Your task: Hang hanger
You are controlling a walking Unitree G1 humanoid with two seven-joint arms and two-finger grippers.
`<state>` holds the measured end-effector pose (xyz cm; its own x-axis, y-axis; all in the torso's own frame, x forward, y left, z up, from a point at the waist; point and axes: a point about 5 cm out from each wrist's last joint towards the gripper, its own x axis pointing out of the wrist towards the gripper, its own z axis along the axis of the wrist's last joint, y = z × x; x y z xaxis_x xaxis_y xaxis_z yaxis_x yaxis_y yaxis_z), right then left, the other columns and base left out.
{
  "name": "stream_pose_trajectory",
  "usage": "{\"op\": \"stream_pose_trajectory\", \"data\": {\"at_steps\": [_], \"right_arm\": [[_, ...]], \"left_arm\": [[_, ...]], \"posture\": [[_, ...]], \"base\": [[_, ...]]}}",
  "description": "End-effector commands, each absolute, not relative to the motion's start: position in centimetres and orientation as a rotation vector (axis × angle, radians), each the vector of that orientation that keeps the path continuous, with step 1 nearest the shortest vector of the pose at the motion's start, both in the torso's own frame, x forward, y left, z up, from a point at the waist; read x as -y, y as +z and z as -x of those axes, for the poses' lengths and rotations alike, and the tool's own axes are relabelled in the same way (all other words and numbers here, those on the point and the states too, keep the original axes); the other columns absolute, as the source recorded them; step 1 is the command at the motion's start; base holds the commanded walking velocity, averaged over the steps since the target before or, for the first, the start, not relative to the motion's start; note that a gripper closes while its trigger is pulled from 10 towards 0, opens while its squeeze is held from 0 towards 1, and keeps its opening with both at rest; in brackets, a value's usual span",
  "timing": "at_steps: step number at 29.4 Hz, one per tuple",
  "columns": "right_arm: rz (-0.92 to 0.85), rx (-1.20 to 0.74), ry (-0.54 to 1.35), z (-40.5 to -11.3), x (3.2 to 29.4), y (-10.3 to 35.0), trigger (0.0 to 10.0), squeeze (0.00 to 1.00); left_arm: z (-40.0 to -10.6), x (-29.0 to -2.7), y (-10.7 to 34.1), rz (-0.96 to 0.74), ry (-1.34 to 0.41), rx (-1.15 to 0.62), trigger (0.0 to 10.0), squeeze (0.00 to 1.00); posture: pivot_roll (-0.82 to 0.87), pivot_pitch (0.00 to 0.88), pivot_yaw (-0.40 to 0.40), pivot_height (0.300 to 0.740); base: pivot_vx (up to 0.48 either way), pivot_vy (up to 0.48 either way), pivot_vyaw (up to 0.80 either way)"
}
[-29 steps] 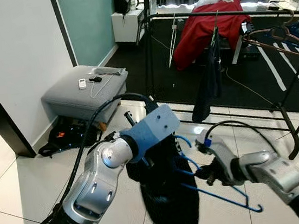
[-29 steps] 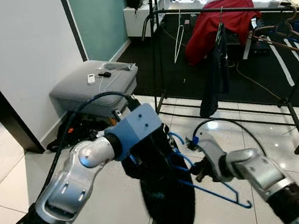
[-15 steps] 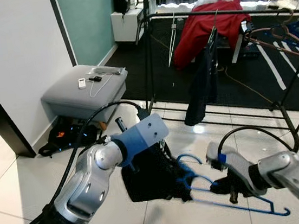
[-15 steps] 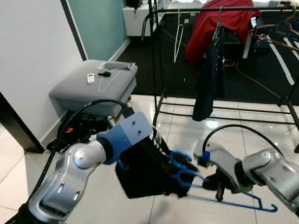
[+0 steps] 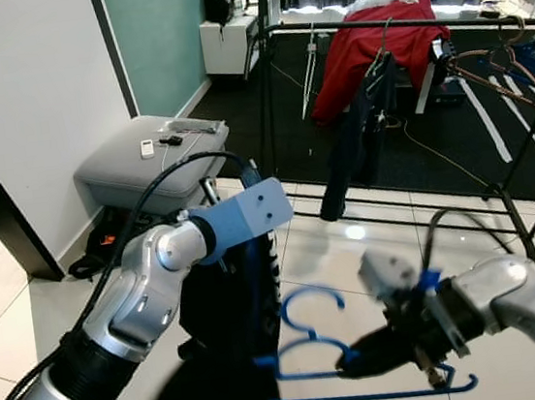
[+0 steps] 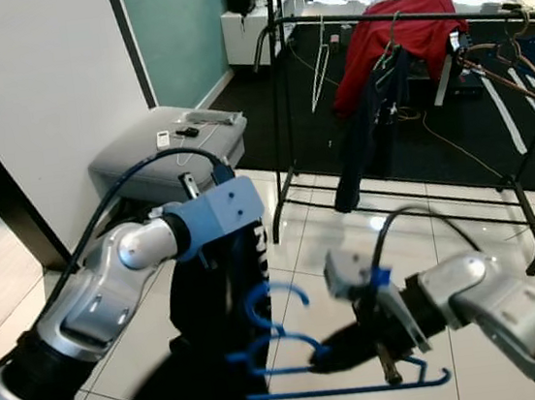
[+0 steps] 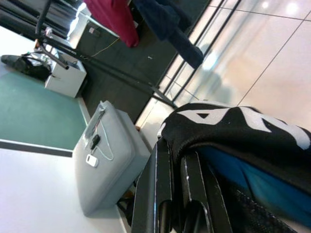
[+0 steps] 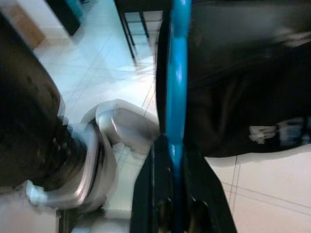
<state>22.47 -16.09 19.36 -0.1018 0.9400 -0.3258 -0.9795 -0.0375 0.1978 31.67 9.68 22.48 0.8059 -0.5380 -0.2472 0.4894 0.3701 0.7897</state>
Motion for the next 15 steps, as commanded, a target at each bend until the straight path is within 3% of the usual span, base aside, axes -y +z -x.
{"op": "stream_pose_trajectory", "data": {"at_steps": [1, 5, 9, 14, 15], "right_arm": [[0.025, -0.331, 1.667, -21.9, 15.9, 20.7, 10.0, 0.0], [-0.036, -0.287, 1.649, -21.9, 16.5, 21.1, 10.0, 0.0], [-0.175, -0.209, 1.567, -21.0, 17.8, 20.8, 10.0, 0.0], [-0.208, -0.179, 1.562, -21.0, 17.8, 21.2, 10.0, 0.0], [-0.186, -0.158, 1.443, -22.3, 18.3, 21.1, 10.0, 0.0]], "left_arm": [[-32.0, -10.6, 23.1, -1.004, -0.629, 0.063, 10.0, 0.0], [-32.1, -11.1, 23.3, -1.006, -0.614, 0.062, 10.0, 0.0], [-33.7, -13.9, 25.4, -1.006, -0.505, 0.082, 10.0, 0.0], [-33.9, -14.2, 25.6, -1.012, -0.498, 0.085, 10.0, 0.0], [-34.0, -14.4, 26.1, -1.005, -0.483, 0.095, 10.0, 0.0]], "posture": [[-0.01, 0.0, -0.013, 0.74], [-0.01, 0.0, -0.009, 0.74], [-0.02, 0.0, 0.001, 0.74], [-0.03, 0.0, 0.002, 0.74], [-0.03, 0.0, 0.002, 0.74]], "base": [[0.0, 0.0, 0.0], [0.0, 0.0, 0.0], [0.0, 0.0, 0.0], [0.0, 0.0, 0.0], [0.0, 0.0, 0.0]]}}
